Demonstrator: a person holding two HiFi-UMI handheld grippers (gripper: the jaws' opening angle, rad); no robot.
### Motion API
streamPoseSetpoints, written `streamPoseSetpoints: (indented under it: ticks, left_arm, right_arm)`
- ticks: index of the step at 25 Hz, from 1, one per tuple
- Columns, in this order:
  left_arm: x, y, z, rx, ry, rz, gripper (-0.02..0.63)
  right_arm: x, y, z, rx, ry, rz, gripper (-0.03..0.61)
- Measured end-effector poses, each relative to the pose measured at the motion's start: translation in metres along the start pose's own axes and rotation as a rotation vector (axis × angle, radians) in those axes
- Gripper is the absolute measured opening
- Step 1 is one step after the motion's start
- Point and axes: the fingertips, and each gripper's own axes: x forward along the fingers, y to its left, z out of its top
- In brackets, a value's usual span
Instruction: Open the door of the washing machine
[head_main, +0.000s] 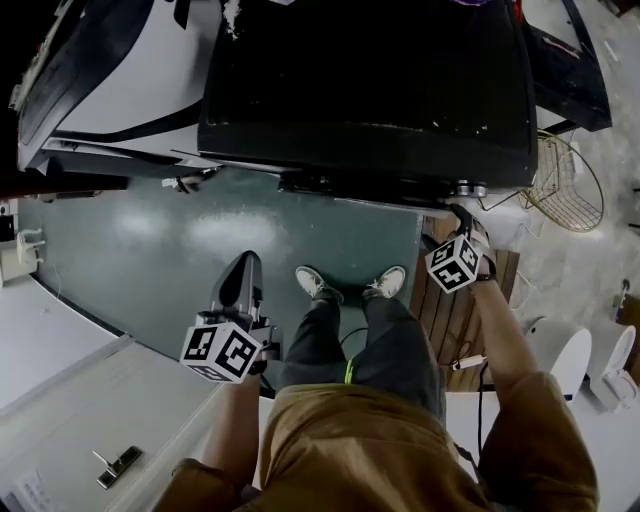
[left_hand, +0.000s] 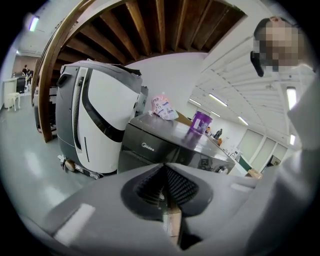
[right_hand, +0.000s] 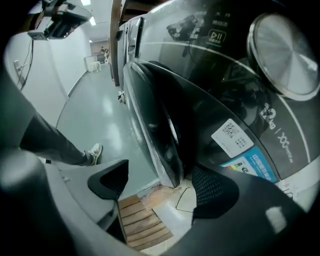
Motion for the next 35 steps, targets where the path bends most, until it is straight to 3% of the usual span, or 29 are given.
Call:
streamPoseSetpoints:
  ticks: [5, 11, 13, 15, 18, 20, 30, 35]
  left_arm:
    - [-0.003, 0.015, 0.0, 0.0, 0.01, 0.005, 0.06]
    - [-0.009, 0.037, 0.006, -0.004, 0.002, -0.004, 0.06]
    - [-0.012, 0.045, 0.008, -0.011, -0.003, 0.001, 0.06]
    - [-0.015, 0.054, 0.007, -0.029, -0.007, 0.006, 0.06]
    - [-0.02, 0.064, 0.005, -0.054, -0.008, 0.008, 0.06]
    - [-0.025, 0.067, 0.001, -0.06, -0.006, 0.012, 0.06]
    - [-0.035, 0.073, -0.02, -0.09, -0.011, 0.024, 0.06]
    - [-0.038, 0.067, -0.023, -0.083, 0.001, 0.015, 0.06]
  right_arm:
    - [0.017, -0.003, -0.003, 0.036, 0.029, -0.042, 0.344]
    - [0.028, -0.005, 0.011, 0.063, 0.046, -0.093, 0.331]
    - [0.03, -0.007, 0.015, 0.032, 0.068, -0.113, 0.33]
    - [0.031, -0.01, 0.015, -0.02, 0.105, -0.14, 0.276]
    - [0.032, -0.016, 0.013, -0.095, 0.147, -0.16, 0.245]
    - [0.032, -0.019, 0.013, -0.14, 0.165, -0.165, 0.17]
    - [0.039, -0.017, 0.009, -0.309, 0.249, -0.185, 0.15]
    - [0.04, -0.016, 0.0, -0.363, 0.306, -0.14, 0.132]
